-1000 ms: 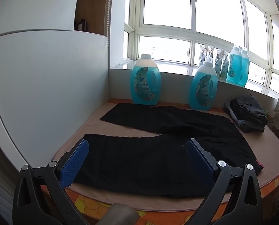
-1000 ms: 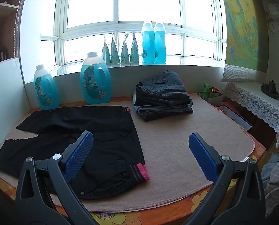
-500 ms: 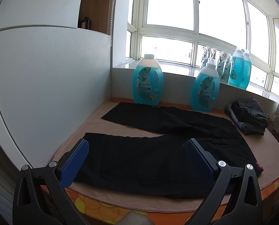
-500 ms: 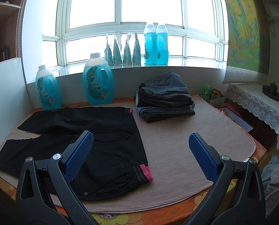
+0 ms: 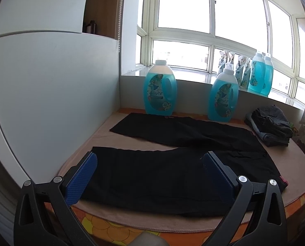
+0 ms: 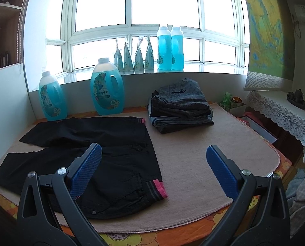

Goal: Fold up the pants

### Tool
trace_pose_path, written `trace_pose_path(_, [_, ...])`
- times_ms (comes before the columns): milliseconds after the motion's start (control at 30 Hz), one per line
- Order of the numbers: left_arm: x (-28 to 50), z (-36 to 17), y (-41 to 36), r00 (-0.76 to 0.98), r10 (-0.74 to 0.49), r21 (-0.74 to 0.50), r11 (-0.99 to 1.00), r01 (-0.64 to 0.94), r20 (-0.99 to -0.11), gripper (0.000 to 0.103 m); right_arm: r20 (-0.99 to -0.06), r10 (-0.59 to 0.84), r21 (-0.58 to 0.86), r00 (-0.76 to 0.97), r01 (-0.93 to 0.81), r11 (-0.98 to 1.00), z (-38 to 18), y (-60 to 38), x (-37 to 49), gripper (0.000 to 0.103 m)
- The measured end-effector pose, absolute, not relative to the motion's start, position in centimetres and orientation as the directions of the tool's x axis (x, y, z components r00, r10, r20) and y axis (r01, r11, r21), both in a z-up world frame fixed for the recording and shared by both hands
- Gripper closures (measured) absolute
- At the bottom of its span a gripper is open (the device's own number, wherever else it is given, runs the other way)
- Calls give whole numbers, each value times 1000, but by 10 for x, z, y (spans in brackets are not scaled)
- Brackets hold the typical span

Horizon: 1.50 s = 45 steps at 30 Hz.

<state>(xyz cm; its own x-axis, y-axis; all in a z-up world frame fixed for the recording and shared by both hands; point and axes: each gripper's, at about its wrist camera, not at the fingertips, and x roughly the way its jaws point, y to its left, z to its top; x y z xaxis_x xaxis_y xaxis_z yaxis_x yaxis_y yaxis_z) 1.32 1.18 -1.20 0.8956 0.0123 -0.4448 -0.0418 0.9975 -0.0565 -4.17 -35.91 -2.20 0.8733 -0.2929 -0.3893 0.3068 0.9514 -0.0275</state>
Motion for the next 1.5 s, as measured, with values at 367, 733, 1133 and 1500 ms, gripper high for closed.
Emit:
trace_pose_path(367, [13,-11,11,897,13,-57,997,-43,-442,0,-388,-297,-37,872,308,951,-23,-357,-40,0])
trace_pose_path(733, [14,-11,11,896,13,-56,998,-42,-444,0,-390,-287,-36,875,298,954,-24,-353,-36,0])
trace_pose_path(1133, [14,-11,8,901,12,-51,998,-38,-434,0,-385,-281,-41,879,288,957,-23,-346,-33,0])
trace_pose_path(1500, [20,-17,5,895,5,-47,998,-29,-447,0,-399,-270,-44,876,276,960,-26,-345,-26,0])
